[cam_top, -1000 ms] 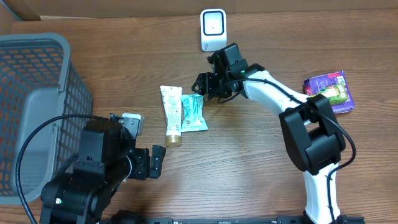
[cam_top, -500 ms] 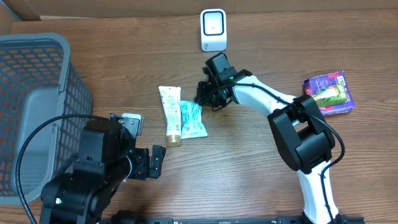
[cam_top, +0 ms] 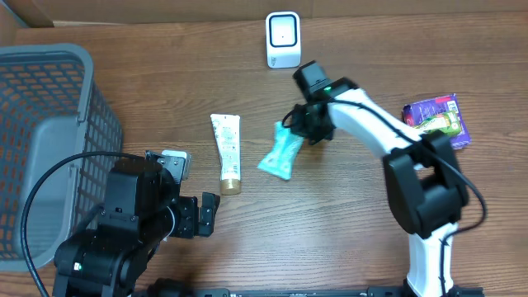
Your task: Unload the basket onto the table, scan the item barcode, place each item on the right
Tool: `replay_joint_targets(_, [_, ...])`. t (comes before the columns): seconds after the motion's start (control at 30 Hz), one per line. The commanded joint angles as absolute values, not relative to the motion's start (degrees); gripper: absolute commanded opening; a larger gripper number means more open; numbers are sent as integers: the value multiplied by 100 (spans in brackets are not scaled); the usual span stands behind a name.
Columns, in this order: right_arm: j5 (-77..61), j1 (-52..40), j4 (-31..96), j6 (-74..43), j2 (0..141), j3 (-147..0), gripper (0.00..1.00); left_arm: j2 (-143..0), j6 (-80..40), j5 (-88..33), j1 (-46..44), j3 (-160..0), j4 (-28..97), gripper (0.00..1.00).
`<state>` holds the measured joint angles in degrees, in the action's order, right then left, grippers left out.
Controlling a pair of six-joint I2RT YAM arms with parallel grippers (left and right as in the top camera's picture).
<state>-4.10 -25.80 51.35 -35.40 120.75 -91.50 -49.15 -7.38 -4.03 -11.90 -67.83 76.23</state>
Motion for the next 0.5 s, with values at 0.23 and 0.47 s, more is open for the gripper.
replay_joint_targets(0.23, [224,-2403,6073,-1678,11638,-9223,82,-4912,-792,-340,-1164,-6792,7605,100])
replay_joint_targets(0.47, [-375,-2204,5395,834,11638,-9223,85,-4912,-792,-340,-1164,-6792,7605,100])
